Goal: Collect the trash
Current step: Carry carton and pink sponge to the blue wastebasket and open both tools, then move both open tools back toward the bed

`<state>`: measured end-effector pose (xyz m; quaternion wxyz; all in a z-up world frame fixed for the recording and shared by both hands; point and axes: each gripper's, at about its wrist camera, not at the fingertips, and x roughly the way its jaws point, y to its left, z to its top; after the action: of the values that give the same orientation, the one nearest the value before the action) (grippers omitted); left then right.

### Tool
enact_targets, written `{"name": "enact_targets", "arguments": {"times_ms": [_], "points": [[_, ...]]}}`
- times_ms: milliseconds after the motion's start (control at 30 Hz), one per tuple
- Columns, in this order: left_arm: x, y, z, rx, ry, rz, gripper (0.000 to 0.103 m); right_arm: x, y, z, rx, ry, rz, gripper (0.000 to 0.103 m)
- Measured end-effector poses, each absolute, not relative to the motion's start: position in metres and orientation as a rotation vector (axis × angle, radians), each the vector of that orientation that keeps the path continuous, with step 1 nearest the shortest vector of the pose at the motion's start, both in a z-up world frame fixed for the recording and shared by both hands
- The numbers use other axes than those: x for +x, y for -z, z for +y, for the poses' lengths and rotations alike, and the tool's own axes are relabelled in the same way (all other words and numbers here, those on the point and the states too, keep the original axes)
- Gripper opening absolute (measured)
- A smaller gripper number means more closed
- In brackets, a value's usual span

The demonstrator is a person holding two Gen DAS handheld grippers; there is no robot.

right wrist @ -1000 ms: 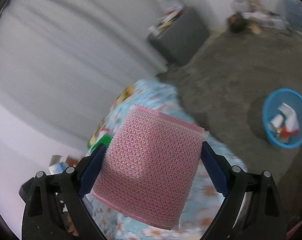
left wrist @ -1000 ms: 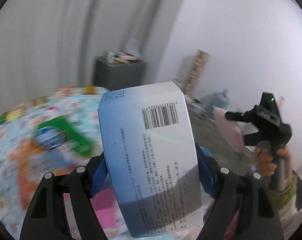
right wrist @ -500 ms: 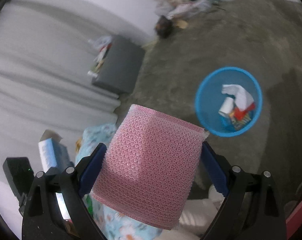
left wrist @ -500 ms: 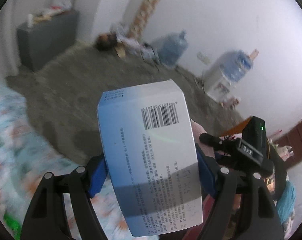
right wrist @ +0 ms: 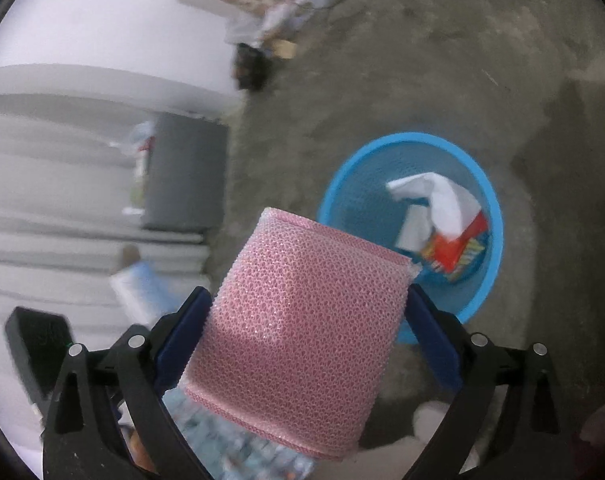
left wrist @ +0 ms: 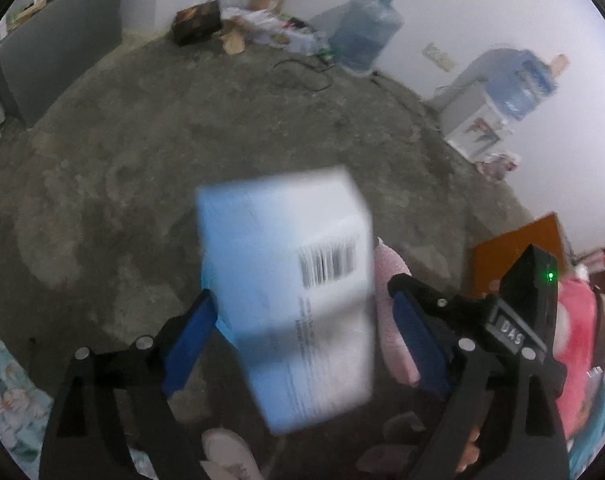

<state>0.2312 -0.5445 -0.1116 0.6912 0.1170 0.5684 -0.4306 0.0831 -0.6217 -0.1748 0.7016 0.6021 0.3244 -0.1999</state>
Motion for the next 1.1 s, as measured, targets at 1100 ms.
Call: {"name": "enact_targets", "arguments": {"times_ms": [1100], "points": [[0.173, -0.075, -0.301, 0.133, 1.075, 0.9, 0.096, 0.067, 0.027, -0.467, 0.779, 0.391, 0.668, 0.095]]}}
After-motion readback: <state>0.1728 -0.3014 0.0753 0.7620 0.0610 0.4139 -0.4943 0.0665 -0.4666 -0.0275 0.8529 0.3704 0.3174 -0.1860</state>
